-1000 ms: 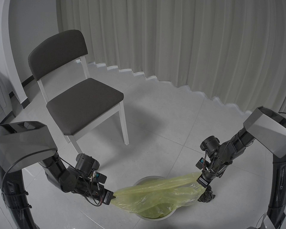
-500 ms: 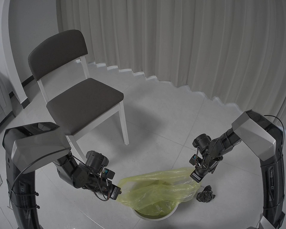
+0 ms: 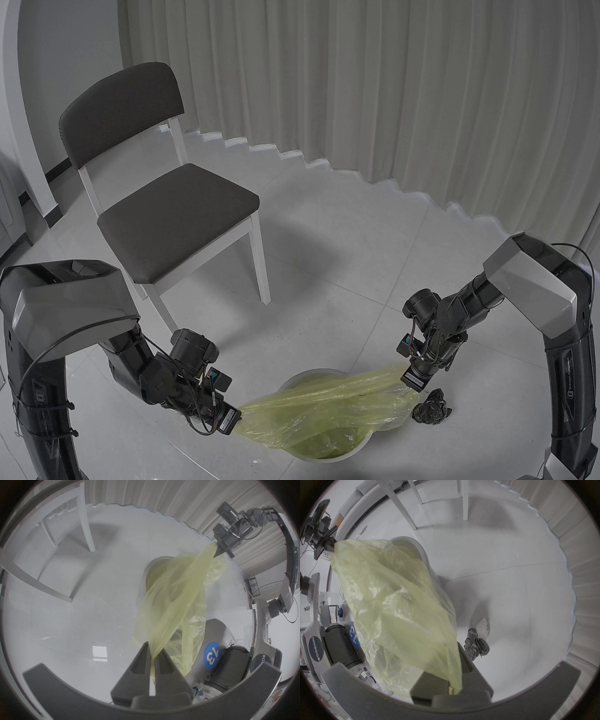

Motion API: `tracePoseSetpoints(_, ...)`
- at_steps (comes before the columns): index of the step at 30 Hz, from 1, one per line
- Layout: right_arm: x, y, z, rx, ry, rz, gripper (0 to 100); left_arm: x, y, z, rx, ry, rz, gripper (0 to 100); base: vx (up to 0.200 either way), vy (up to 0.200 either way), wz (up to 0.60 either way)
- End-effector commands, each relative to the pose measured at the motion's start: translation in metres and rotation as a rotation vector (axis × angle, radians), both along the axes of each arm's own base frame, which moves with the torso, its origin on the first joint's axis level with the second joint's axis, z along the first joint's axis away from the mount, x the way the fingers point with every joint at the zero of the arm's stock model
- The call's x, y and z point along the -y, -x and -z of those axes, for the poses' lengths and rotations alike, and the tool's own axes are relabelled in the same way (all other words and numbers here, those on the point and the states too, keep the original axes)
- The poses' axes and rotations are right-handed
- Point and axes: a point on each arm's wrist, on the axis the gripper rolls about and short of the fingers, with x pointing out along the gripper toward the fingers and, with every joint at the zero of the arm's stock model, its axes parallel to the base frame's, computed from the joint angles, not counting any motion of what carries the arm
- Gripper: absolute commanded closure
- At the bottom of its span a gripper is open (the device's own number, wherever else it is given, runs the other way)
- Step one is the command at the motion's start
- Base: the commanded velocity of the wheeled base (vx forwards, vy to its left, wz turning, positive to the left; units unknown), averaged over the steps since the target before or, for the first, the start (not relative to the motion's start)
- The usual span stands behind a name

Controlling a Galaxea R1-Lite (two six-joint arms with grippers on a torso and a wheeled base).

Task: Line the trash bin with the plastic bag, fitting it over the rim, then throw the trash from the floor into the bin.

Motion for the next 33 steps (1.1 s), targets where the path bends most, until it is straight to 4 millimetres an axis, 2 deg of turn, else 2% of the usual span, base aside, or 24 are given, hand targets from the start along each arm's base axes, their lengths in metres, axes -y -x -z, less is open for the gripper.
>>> tracePoseSetpoints(1, 0.000, 0.001, -0.001, 0.000, -0.001, 0.001, 100, -0.002, 0.000, 0.003, -0.001, 0.007, -0.005, 100, 0.000, 0.000, 0.00)
tracePoseSetpoints(6, 0.000, 0.001, -0.001, 0.001, -0.001, 0.002, 100, -0.012, 0.001, 0.009, 0.041, 0.028, -0.031, 100, 0.000, 0.000, 0.00)
tracePoseSetpoints(12, 0.000, 0.002, -0.001, 0.001, -0.001, 0.002, 100, -0.014, 0.002, 0.019, 0.096, 0.051, -0.037, 100, -0.200, 0.000, 0.00)
tracePoseSetpoints(21, -0.001, 0.000, -0.003, 0.010, -0.005, 0.007, 100, -0.015, 0.001, 0.021, 0.109, 0.076, -0.040, 100, -0.200, 0.000, 0.00)
tracePoseSetpoints(30, -0.002, -0.009, -0.010, 0.051, -0.026, 0.048, 100, -0.011, -0.021, 0.026, 0.180, 0.126, -0.065, 100, 0.000, 0.000, 0.00)
tracePoseSetpoints(33, -0.003, -0.012, -0.008, 0.054, -0.024, 0.072, 100, -0.010, -0.021, 0.027, 0.181, 0.090, -0.064, 100, 0.000, 0.000, 0.00)
